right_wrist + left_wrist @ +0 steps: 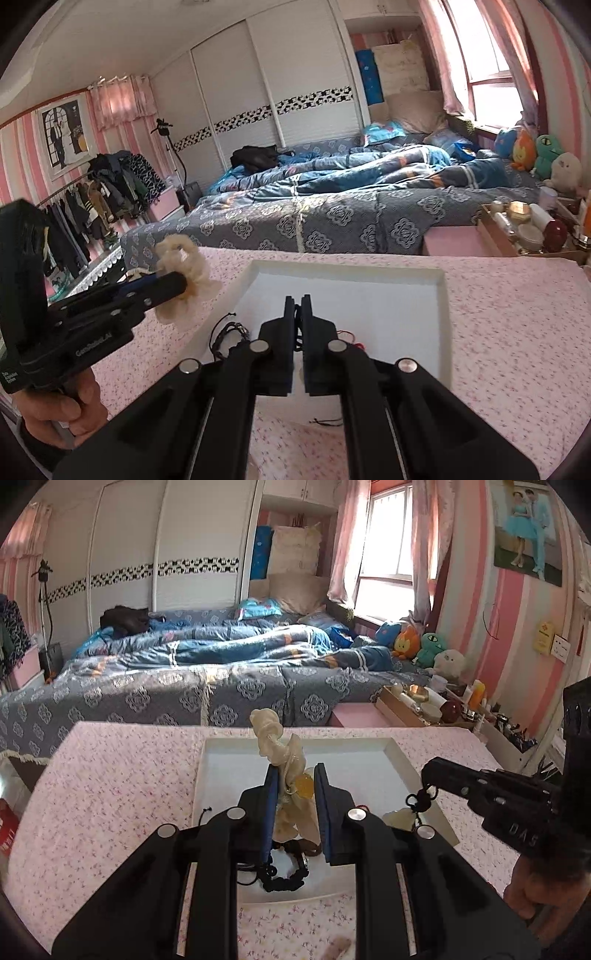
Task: Organize jewelry
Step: 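Carry the lace scrunchie and black cord in both grippers over the tray, then lower both items into the tray and open both grippers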
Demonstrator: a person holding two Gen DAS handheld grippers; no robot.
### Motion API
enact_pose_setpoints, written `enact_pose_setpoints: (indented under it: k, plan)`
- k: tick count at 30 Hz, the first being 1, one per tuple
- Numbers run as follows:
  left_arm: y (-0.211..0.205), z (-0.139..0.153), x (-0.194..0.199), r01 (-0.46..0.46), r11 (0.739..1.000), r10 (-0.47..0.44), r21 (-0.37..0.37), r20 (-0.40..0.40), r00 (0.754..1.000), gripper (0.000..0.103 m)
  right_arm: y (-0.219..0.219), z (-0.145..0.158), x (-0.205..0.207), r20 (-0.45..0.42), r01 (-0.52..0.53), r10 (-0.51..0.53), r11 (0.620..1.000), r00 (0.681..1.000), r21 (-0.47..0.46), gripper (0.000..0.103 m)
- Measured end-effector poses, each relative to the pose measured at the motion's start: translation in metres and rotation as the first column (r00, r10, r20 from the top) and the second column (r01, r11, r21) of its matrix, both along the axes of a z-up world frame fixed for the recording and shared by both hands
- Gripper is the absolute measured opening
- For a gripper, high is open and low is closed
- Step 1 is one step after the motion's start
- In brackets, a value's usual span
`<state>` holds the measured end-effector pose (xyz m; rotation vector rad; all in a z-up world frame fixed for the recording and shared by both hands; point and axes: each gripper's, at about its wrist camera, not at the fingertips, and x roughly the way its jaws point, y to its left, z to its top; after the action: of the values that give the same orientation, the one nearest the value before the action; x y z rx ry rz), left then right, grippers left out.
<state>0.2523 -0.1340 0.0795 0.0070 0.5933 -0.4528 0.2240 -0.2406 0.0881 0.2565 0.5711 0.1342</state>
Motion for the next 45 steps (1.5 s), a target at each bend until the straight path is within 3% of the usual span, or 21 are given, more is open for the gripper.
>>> enact_pose_setpoints:
  k: [12, 19, 25, 37, 44, 45]
  plan:
    - [-0.008, -0.061, 0.024, 0.055, 0.998, -0.049, 0.034, -0.138, 0.989, 0.018, 0.011, -0.030, 0.014, -0.075, -0.048, 0.046, 0.999, 0.996, -0.018, 0.002]
    - [-0.025, -0.082, 0.018, 0.127, 0.991, -0.118, 0.051, -0.158, 0.980, 0.019, 0.015, -0.046, 0.021, -0.118, -0.074, 0.075, 0.997, 0.990, 0.017, 0.002]
    - [-0.036, -0.109, 0.022, 0.153, 0.982, -0.127, 0.108, -0.219, 0.967, 0.020, 0.010, -0.065, 0.030, -0.172, -0.055, 0.056, 0.998, 0.983, 0.012, 0.002]
    - [-0.045, -0.118, 0.021, 0.193, 0.977, -0.165, 0.090, -0.254, 0.953, 0.023, 0.003, -0.079, 0.035, -0.208, -0.029, 0.027, 1.000, 0.978, -0.005, 0.003]
    - [-0.039, -0.111, 0.019, 0.172, 0.978, -0.142, 0.121, -0.218, 0.965, 0.032, 0.000, -0.074, 0.035, -0.196, -0.008, 0.008, 1.000, 0.981, -0.001, 0.007]
    - [-0.038, -0.108, 0.018, 0.168, 0.978, -0.140, 0.122, -0.213, 0.967, 0.037, -0.001, -0.073, 0.035, -0.192, -0.005, 0.005, 1.000, 0.981, -0.003, 0.007]
